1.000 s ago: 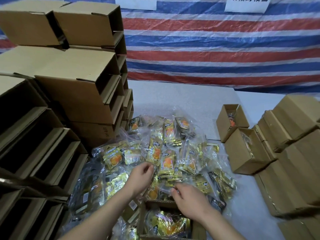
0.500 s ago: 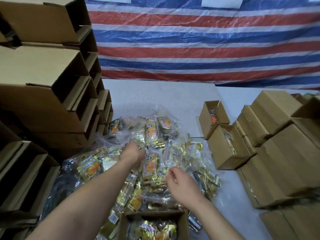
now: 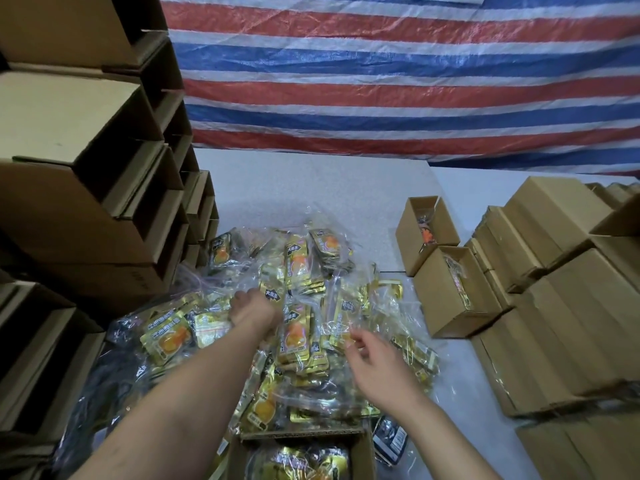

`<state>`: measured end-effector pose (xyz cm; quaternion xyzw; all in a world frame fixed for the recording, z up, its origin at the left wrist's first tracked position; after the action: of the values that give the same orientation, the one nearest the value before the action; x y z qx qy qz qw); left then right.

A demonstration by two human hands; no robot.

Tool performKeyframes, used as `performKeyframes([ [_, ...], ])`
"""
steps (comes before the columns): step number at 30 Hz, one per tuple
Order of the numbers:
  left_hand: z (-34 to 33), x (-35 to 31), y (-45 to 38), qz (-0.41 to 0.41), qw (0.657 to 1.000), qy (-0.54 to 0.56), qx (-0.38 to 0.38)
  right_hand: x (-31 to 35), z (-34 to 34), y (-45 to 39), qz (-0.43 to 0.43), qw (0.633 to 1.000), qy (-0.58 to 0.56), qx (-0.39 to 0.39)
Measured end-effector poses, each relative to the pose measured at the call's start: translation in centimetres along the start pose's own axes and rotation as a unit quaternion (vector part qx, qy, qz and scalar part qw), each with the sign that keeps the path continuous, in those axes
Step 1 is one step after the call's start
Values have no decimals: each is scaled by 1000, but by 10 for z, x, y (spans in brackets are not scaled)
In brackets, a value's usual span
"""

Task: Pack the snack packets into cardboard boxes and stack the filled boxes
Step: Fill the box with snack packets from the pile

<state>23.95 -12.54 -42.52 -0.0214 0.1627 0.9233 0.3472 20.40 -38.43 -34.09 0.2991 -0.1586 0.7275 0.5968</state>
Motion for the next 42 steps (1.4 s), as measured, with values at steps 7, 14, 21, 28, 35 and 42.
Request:
performKeyframes([
  [7,2,0,9,-14,1000,-3,-11,1,-6,3,4,1000,11,9],
  [14,3,0,11,-31,997,61,33,1,-5,8,-2,1000,12,18],
  [21,15,10,25,-21,968,247,26,12,-7,8,-5,1000,-11,12],
  [28,79,10,69,-86,896,428,-78,50,-5,0,-65,988,-141,-2],
  [35,143,12,130,-142,837,511,-137,119,2,-14,-94,904,-417,19],
  [42,189,11,168,-232,807,533,-104,152,-3,-16,-99,800,-589,49],
])
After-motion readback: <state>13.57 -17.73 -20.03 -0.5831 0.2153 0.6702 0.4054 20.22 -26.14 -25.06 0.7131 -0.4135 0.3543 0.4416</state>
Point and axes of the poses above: each hand's wrist, its own y-axis away from the middle knuckle, its own z-axis out of the back of the hand, x = y × z, the point moved 5 cm from there along -y, towards the middle knuckle, and after that the axes turned 14 degrees about -x, right-handed, at the moved point
